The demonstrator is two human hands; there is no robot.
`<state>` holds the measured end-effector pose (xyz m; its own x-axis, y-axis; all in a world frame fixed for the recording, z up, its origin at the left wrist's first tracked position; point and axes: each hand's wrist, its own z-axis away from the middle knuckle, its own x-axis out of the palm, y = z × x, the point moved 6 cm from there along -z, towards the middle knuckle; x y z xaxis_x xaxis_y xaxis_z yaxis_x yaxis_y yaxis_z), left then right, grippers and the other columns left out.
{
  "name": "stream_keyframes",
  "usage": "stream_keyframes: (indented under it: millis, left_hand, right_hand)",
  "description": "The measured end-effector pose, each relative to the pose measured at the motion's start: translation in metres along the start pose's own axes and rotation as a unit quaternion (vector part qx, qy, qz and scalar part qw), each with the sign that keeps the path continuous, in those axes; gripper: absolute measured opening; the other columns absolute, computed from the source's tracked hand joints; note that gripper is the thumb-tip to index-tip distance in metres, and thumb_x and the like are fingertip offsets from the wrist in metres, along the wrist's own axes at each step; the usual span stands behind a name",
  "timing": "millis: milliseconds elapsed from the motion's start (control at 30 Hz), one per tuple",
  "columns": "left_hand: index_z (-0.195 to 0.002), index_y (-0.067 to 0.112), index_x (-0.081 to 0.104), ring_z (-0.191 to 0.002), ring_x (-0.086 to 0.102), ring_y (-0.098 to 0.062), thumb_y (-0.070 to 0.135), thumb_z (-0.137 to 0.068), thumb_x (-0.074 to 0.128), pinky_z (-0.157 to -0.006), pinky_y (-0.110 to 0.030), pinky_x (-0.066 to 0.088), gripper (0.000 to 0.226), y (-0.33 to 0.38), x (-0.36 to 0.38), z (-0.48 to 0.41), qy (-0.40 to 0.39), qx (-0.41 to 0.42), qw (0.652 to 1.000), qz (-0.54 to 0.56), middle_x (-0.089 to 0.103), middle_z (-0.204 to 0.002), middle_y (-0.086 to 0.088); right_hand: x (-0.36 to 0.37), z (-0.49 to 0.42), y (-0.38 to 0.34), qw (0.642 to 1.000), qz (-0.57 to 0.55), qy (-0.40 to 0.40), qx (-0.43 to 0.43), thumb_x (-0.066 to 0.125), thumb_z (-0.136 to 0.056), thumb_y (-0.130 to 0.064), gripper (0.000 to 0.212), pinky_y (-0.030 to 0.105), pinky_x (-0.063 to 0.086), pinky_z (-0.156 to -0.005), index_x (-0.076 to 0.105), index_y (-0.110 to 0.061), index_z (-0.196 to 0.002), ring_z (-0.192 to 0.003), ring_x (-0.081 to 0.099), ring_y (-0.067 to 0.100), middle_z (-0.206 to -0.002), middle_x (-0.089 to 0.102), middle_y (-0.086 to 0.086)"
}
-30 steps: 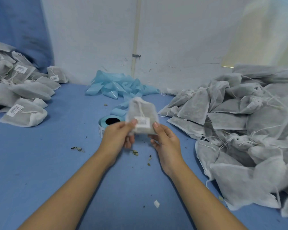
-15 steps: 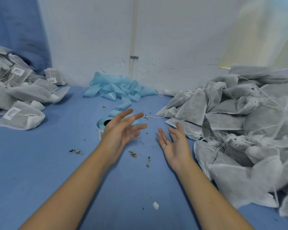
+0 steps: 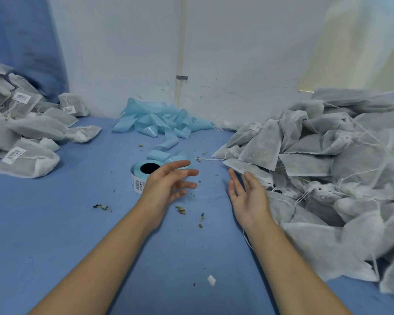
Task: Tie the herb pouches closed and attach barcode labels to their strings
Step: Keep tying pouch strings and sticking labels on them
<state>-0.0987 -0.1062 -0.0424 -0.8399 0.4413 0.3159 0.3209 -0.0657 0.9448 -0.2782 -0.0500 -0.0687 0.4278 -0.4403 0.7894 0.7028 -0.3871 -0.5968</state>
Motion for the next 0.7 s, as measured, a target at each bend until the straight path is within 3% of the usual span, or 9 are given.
stream_keyframes:
  millis: [200,333,400,467,500,567,633,700]
  left_hand:
    - [-0.108,0.012,0.064,-0.09,0.07,-0.013,0.011,-0.093,0.056,-0.067,-0.022,0.055,0.017,-0.009,-0.004,-0.002,0.039,-0.007,0.999,-0.019,0.073,-0.103,-0.002]
    - [-0.126,0.009,0.052,-0.094,0.07,-0.017,0.031,-0.086,0.065,-0.073,-0.027,0.058,0.048,-0.01,-0.001,-0.003,0.045,-0.016,0.999,0.025,0.066,-0.117,-0.004]
    - [-0.124,0.009,0.055,-0.097,0.07,-0.02,0.039,-0.079,0.067,-0.079,-0.032,0.058,0.056,-0.007,0.0,-0.003,0.032,-0.006,0.999,0.031,0.067,-0.117,-0.005]
    - [-0.118,0.008,0.059,-0.096,0.07,-0.022,0.033,-0.086,0.063,-0.081,-0.035,0.058,0.04,-0.003,0.0,-0.002,0.03,0.016,0.999,0.032,0.071,-0.109,-0.008]
    - [-0.114,0.008,0.061,-0.093,0.071,-0.022,0.027,-0.091,0.061,-0.079,-0.032,0.058,0.03,-0.001,-0.002,-0.002,0.045,0.028,0.998,0.033,0.073,-0.104,-0.008]
    - [-0.105,0.008,0.063,-0.084,0.072,-0.016,0.019,-0.093,0.059,-0.067,-0.025,0.058,0.017,0.002,-0.007,-0.002,0.092,0.054,0.994,0.019,0.073,-0.095,-0.007]
    - [-0.098,0.011,0.064,-0.076,0.07,-0.01,0.017,-0.091,0.061,-0.059,-0.02,0.054,0.009,0.007,-0.01,-0.002,0.122,0.083,0.989,-0.023,0.072,-0.088,-0.001]
    - [-0.092,0.019,0.064,-0.074,0.069,-0.008,0.02,-0.09,0.063,-0.056,-0.019,0.052,0.003,0.009,-0.008,-0.001,0.126,0.1,0.985,-0.062,0.072,-0.082,0.008]
  right_hand:
    - [0.025,0.017,0.014,0.993,0.023,-0.098,0.056,0.056,-0.091,-0.008,0.025,0.02,0.055,-0.066,0.061,-0.006,-0.116,-0.084,0.072,0.014,-0.115,0.067,0.003]
    - [0.041,0.03,0.021,0.973,0.079,-0.192,0.103,0.061,-0.08,-0.024,0.027,0.02,0.054,-0.064,0.076,-0.011,-0.098,-0.076,0.069,0.012,-0.112,0.071,0.004]
    - [0.045,0.035,0.026,0.957,0.129,-0.228,0.124,0.058,-0.08,-0.027,0.028,0.021,0.054,-0.064,0.078,-0.012,-0.091,-0.07,0.067,0.012,-0.108,0.072,0.006]
    - [0.045,0.039,0.033,0.945,0.177,-0.243,0.132,0.057,-0.08,-0.025,0.027,0.02,0.053,-0.064,0.078,-0.01,-0.09,-0.063,0.064,0.013,-0.1,0.073,0.008]
    - [0.044,0.039,0.035,0.943,0.208,-0.235,0.113,0.058,-0.081,-0.022,0.025,0.02,0.051,-0.062,0.077,-0.009,-0.091,-0.06,0.061,0.014,-0.094,0.073,0.007]
    - [0.038,0.034,0.029,0.931,0.313,-0.187,-0.015,0.061,-0.085,-0.008,0.014,0.018,0.045,-0.057,0.073,-0.009,-0.092,-0.054,0.05,0.011,-0.075,0.068,-0.001]
    - [0.038,0.036,0.015,0.852,0.468,-0.122,-0.198,0.064,-0.084,-0.004,0.017,0.017,0.039,-0.057,0.068,-0.017,-0.094,-0.054,0.043,0.007,-0.072,0.055,-0.009]
    - [0.045,0.044,0.013,0.755,0.57,-0.108,-0.306,0.068,-0.079,-0.007,0.032,0.014,0.039,-0.061,0.06,-0.026,-0.104,-0.065,0.046,0.004,-0.092,0.05,-0.014]
